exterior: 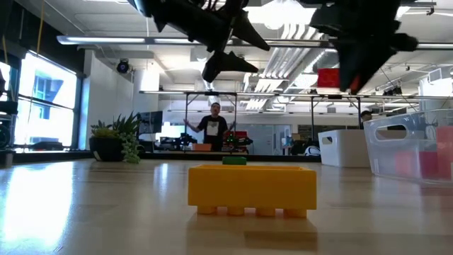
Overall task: Sort & place blocks by color
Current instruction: Put the orange game piece into the transparent bin, then put the green game piece into the top white bin
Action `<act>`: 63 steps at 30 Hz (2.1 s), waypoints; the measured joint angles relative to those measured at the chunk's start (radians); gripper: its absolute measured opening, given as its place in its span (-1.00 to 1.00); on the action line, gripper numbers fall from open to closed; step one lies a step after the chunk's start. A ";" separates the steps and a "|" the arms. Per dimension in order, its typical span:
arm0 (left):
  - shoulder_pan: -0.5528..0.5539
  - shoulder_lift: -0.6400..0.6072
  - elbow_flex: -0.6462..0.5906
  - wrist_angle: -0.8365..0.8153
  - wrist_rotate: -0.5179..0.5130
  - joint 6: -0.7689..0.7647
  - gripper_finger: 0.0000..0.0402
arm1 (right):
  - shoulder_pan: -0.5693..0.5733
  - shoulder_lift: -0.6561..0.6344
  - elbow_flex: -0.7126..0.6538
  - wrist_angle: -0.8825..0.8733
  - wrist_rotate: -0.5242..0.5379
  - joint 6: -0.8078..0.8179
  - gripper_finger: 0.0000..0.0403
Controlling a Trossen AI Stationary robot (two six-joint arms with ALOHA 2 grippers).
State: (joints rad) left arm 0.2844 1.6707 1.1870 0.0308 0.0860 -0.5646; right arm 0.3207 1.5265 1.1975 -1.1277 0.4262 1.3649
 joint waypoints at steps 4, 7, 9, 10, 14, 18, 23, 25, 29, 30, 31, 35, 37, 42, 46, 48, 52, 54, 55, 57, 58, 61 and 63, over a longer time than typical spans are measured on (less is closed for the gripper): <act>-0.023 0.000 0.000 -0.033 0.000 0.065 0.18 | 0.045 0.000 0.000 -0.139 -0.044 0.072 -0.64; -0.043 0.000 0.000 -0.060 0.000 0.117 0.18 | 0.076 0.000 0.000 -0.250 -0.091 0.122 -0.64; -0.055 0.000 0.000 -0.080 0.000 0.132 0.18 | 0.094 0.000 0.000 -0.320 -0.135 0.155 -0.64; -0.061 0.000 0.000 -0.090 0.000 0.132 0.18 | 0.103 0.000 0.000 -0.351 -0.151 0.170 -0.64; -0.078 0.000 0.000 -0.127 -0.001 0.139 0.18 | 0.137 0.000 0.000 -0.414 -0.216 0.183 -0.64; -0.090 0.000 0.000 -0.158 -0.009 0.165 0.18 | 0.163 0.000 -0.026 -0.418 -0.311 0.181 -0.64; -0.092 0.000 0.000 -0.192 -0.013 0.167 0.18 | 0.189 0.000 -0.090 -0.422 -0.417 0.191 -0.64; -0.092 0.000 0.000 -0.203 -0.015 0.167 0.18 | 0.193 0.000 -0.112 -0.420 -0.440 0.206 -0.64; -0.092 -0.001 0.000 -0.215 -0.014 0.167 0.18 | 0.193 0.000 -0.148 -0.411 -0.495 0.206 -0.64; -0.092 -0.001 0.000 -0.219 -0.012 0.167 0.18 | 0.193 0.000 -0.156 -0.407 -0.505 0.206 -0.64; -0.092 -0.001 0.000 -0.223 -0.012 0.168 0.18 | 0.193 0.000 -0.164 -0.401 -0.511 0.206 -0.63; -0.095 -0.001 0.000 -0.242 -0.012 0.209 0.18 | 0.193 0.000 -0.182 -0.386 -0.512 0.206 -0.50; -0.098 -0.001 0.000 -0.258 -0.012 0.258 0.18 | 0.193 0.000 -0.187 -0.385 -0.512 0.206 -0.48; -0.113 -0.001 0.000 -0.308 -0.011 0.363 0.18 | 0.191 0.000 -0.188 -0.374 -0.509 0.206 -0.45; -0.123 -0.001 0.000 -0.334 -0.011 0.374 0.18 | 0.190 0.000 -0.188 -0.372 -0.509 0.205 -0.44; -0.129 -0.001 0.000 -0.336 -0.011 0.375 0.18 | 0.190 0.000 -0.188 -0.371 -0.509 0.205 -0.44; -0.136 -0.001 0.000 -0.349 -0.011 0.375 0.18 | 0.190 0.000 -0.188 -0.353 -0.507 0.205 -0.44; -0.140 -0.001 0.000 -0.358 -0.011 0.377 0.18 | 0.190 0.000 -0.188 -0.343 -0.500 0.205 -0.44; -0.142 -0.001 0.000 -0.362 -0.011 0.377 0.18 | 0.190 0.000 -0.188 -0.338 -0.489 0.205 -0.44; -0.143 -0.001 0.000 -0.371 -0.011 0.396 0.18 | 0.190 0.000 -0.188 -0.334 -0.475 0.206 -0.44; -0.145 -0.001 0.000 -0.378 -0.007 0.423 0.18 | 0.190 0.000 -0.188 -0.334 -0.466 0.206 -0.44; -0.155 -0.001 0.000 -0.406 0.004 0.600 0.18 | 0.190 0.000 -0.188 -0.334 -0.457 0.205 -0.43; -0.163 -0.001 0.000 -0.422 0.003 0.737 0.18 | 0.190 0.000 -0.188 -0.334 -0.461 0.205 -0.43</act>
State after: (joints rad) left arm 0.1212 1.6699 1.1870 -0.3917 0.0895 0.1727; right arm 0.5106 1.5265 1.0100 -1.4614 -0.0347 1.5703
